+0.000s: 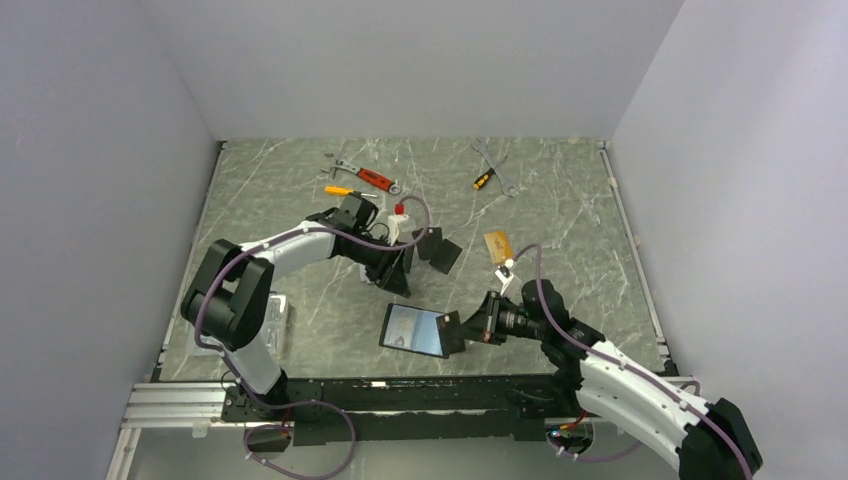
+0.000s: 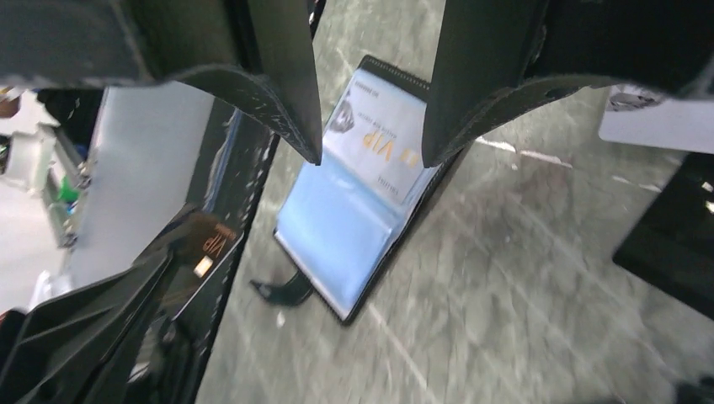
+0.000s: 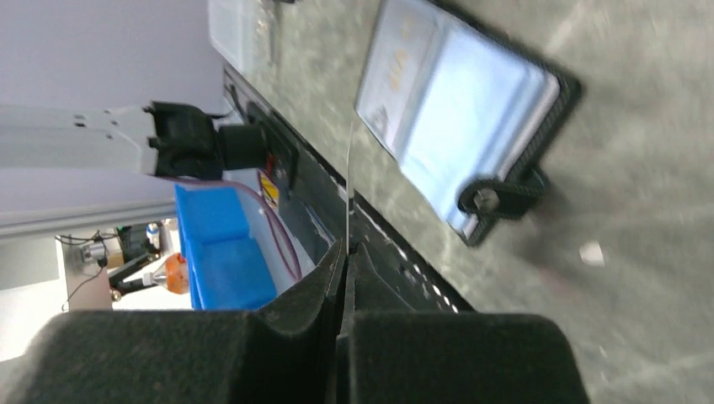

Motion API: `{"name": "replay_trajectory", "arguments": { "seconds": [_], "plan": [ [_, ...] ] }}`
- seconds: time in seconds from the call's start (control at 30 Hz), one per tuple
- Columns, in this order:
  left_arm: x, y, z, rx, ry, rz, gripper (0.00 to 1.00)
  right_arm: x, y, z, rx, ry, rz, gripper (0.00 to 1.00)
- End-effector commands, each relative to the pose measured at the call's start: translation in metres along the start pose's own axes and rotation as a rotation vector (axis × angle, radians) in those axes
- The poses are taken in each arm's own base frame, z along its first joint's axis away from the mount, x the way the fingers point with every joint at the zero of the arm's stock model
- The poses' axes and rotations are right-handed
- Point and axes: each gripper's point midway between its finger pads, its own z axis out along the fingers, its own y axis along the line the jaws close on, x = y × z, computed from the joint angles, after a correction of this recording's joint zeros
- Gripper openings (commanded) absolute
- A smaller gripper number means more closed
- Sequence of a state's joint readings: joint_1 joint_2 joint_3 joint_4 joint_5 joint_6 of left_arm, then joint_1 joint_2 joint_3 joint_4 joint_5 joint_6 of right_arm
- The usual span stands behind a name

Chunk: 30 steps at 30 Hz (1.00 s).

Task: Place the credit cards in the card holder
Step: Insert the credit card into the card holder.

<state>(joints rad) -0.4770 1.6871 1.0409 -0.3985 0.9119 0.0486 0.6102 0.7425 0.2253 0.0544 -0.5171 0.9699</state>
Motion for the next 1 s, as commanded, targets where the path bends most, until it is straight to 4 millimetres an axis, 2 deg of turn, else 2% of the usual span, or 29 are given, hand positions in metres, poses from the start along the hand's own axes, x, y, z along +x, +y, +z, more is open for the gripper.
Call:
{"name": "replay_trajectory", "arguments": {
  "seconds": [0.0,0.13,0.27,0.5,0.73,0.97],
  "plan": [
    [0.034,0.014,-0.001,-0.07,0.159,0.131,0.52,0.033,-0.033,-0.011,0.138,0.049,0.133,0.0],
    [0.043,0.013,0.002,-0.083,0.206,0.188,0.51,0.046,-0.043,-0.014,0.175,0.092,0.142,0.0],
    [0.049,0.013,0.008,-0.14,0.259,0.252,0.51,0.048,-0.049,-0.011,0.204,0.114,0.139,0.0],
    [0.057,0.027,0.012,-0.24,0.327,0.332,0.5,0.047,-0.054,-0.006,0.217,0.121,0.121,0.0],
    [0.065,0.037,0.015,-0.286,0.37,0.35,0.49,0.043,-0.049,-0.003,0.187,0.105,0.106,0.0],
    [0.068,0.038,0.018,-0.302,0.393,0.367,0.48,0.043,-0.044,-0.004,0.168,0.107,0.094,0.0]
  ]
}}
